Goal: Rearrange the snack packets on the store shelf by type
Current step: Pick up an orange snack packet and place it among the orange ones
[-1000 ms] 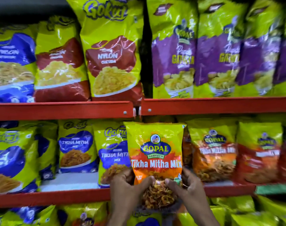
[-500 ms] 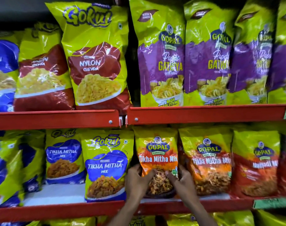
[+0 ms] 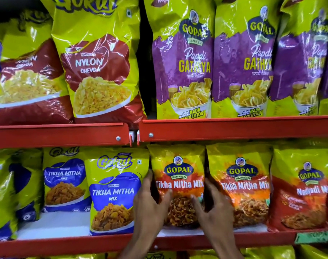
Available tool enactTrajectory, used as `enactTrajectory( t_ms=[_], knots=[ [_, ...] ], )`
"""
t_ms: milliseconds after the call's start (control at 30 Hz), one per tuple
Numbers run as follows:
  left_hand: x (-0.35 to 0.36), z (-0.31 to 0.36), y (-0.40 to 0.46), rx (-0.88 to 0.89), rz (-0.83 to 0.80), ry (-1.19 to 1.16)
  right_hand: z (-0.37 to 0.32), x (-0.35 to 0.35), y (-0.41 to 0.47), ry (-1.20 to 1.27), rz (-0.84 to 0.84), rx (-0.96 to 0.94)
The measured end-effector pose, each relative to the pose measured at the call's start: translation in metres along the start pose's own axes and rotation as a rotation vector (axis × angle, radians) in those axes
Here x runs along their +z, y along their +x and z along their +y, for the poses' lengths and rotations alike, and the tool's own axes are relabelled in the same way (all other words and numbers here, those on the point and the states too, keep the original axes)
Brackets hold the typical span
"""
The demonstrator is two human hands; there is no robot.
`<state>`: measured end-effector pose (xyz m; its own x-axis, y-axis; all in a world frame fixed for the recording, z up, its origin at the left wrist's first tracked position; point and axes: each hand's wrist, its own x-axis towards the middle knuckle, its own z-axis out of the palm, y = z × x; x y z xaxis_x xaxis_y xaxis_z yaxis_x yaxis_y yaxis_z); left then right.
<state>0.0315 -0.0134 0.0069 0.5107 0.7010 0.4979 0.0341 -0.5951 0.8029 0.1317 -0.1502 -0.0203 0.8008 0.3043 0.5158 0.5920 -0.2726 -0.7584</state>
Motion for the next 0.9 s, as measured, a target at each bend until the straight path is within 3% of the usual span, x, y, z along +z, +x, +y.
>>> enactTrajectory(
  t_ms=[133, 200, 367, 567, 733, 800, 900],
  knots=[
    [-0.009, 0.031, 0.027, 0.399, 0.126, 0.207, -0.041, -0.015, 0.028, -0.216, 0.233, -0.368],
    [-0.008, 0.038, 0.052, 0.489, 0.136, 0.39, -0.054, -0.019, 0.06, -0.408, 0.259, -0.428],
    [-0.009, 0.057, 0.094, 0.289, -0.106, 0.834, -0.074, -0.021, 0.121, -0.81, 0.061, -0.312],
    [-0.003, 0.036, 0.112, 0.421, -0.039, 0.745, -0.065, -0.022, 0.135, -0.891, -0.034, -0.392],
    [-0.008, 0.036, 0.113, 0.507, -0.038, 0.769, -0.057, -0.02, 0.141, -0.923, -0.026, -0.326],
    [-0.009, 0.037, 0.112, 0.533, -0.036, 0.766, -0.051, -0.019, 0.137, -0.806, -0.08, -0.222],
    [-0.007, 0.037, 0.11, 0.519, 0.005, 0.802, -0.045, -0.014, 0.129, -0.685, 0.1, -0.38]
  ],
)
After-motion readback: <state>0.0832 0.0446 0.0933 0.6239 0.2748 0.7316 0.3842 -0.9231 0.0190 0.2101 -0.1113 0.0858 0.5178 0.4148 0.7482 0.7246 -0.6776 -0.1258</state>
